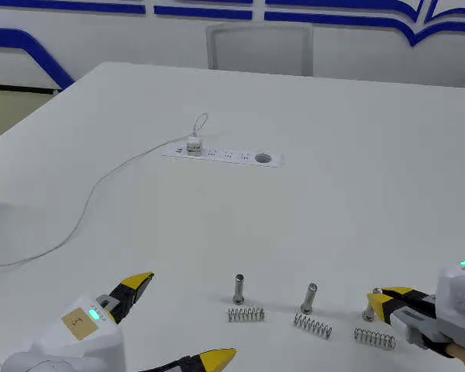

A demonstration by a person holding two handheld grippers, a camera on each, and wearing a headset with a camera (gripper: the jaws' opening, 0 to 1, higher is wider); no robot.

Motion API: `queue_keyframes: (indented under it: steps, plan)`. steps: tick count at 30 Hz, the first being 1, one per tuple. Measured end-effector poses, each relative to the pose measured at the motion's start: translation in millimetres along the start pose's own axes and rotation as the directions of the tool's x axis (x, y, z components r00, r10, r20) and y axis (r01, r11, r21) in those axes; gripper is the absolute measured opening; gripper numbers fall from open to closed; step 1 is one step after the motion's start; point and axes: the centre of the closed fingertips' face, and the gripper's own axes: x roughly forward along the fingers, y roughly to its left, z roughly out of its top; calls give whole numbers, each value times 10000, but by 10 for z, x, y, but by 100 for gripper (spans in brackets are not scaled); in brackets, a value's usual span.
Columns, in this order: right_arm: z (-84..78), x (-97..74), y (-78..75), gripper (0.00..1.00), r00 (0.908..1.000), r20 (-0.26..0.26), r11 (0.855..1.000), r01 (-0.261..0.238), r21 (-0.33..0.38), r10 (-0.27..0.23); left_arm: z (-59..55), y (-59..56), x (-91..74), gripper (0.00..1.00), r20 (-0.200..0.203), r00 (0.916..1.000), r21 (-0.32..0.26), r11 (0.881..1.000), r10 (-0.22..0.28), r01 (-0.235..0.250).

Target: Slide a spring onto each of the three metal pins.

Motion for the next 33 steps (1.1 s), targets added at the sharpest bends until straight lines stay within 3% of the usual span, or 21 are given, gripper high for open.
queue_keyframes:
  steps: [24,29,33]
  plan:
    - [-13,-81,14,11,10000,45,9999,6,-156,-5,-5,-19,-4,89,-34,10000,257,9997,-61,62]
    - [-26,-126,30,15,9998,116,9999,-170,-20,171,-9,-39,-1,89,-72,9999,335,9994,-127,129]
    - [-82,-166,78,16,9979,85,9977,-638,-237,641,-10,-42,0,89,-83,9999,315,9994,-140,143]
